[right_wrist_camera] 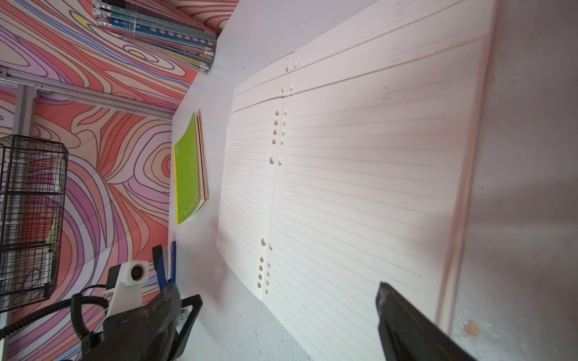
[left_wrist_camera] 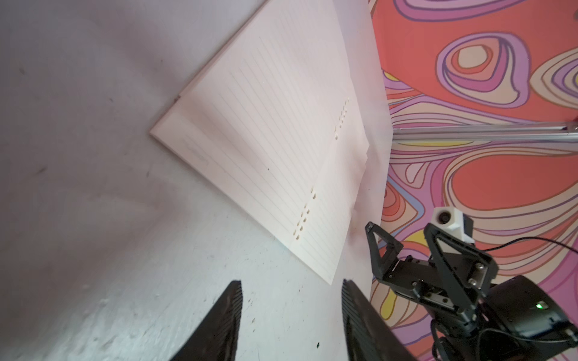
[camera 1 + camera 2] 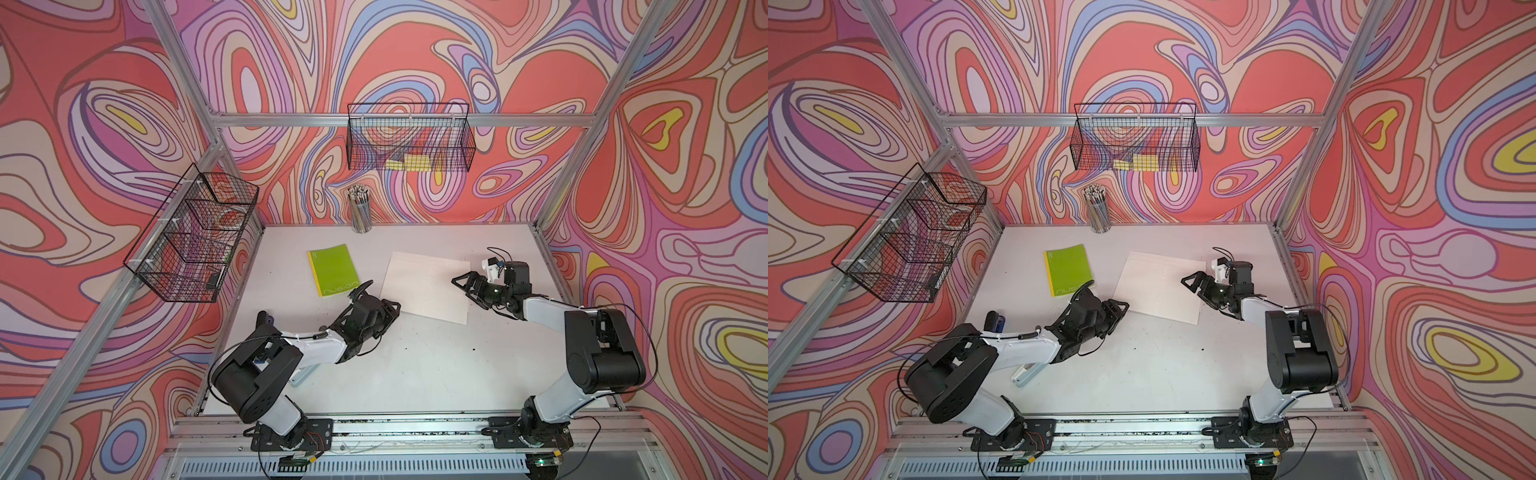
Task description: Close the notebook
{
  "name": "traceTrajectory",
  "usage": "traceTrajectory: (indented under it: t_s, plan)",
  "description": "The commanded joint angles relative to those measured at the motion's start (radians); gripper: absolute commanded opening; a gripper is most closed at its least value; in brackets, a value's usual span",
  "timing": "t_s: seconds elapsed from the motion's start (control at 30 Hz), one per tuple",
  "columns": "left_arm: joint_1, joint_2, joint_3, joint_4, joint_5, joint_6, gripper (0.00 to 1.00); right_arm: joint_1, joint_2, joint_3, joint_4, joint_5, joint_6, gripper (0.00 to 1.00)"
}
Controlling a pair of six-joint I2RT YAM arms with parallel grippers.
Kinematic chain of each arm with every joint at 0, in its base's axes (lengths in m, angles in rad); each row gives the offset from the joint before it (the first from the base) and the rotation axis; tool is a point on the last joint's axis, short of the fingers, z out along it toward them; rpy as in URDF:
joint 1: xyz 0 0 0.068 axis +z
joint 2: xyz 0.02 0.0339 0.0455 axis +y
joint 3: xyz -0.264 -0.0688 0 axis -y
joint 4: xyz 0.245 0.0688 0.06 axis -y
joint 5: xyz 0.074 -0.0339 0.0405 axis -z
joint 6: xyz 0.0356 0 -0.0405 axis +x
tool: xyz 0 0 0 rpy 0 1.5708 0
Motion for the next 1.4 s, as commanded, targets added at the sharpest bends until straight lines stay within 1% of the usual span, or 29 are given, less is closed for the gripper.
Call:
traceTrajectory:
  t_s: [0.0, 0.13, 0.3, 0.67, 0.83, 1.1, 1.2, 1.37]
  plan:
    - [-0.006, 0.051, -0.009, 0.104, -0.054, -0.088, 0.53, -0.002, 0.025, -0.018, 0.063, 0.009, 0.034, 0.98]
    - [-0.011, 0.109, -0.019, 0.171, -0.071, -0.127, 0.52, 0.005, 0.055, -0.005, 0.061, 0.013, 0.033, 0.98]
    - [-0.012, 0.154, -0.029, 0.242, -0.078, -0.142, 0.53, 0.015, 0.075, 0.008, 0.033, 0.04, 0.018, 0.98]
    - [-0.028, 0.191, 0.002, 0.217, -0.107, -0.178, 0.53, 0.018, 0.108, -0.009, 0.012, 0.103, 0.015, 0.98]
    - [-0.04, 0.241, 0.013, 0.26, -0.139, -0.212, 0.52, 0.018, 0.117, -0.009, 0.01, 0.093, 0.019, 0.98]
    - [-0.065, 0.349, 0.011, 0.417, -0.215, -0.28, 0.5, 0.018, 0.111, -0.011, 0.01, 0.077, 0.02, 0.98]
    - [-0.075, 0.375, 0.015, 0.44, -0.236, -0.3, 0.49, 0.018, 0.104, -0.012, 0.007, 0.075, 0.019, 0.98]
    - [-0.08, 0.397, 0.027, 0.428, -0.253, -0.313, 0.48, 0.018, 0.094, -0.015, 0.006, 0.073, 0.021, 0.98]
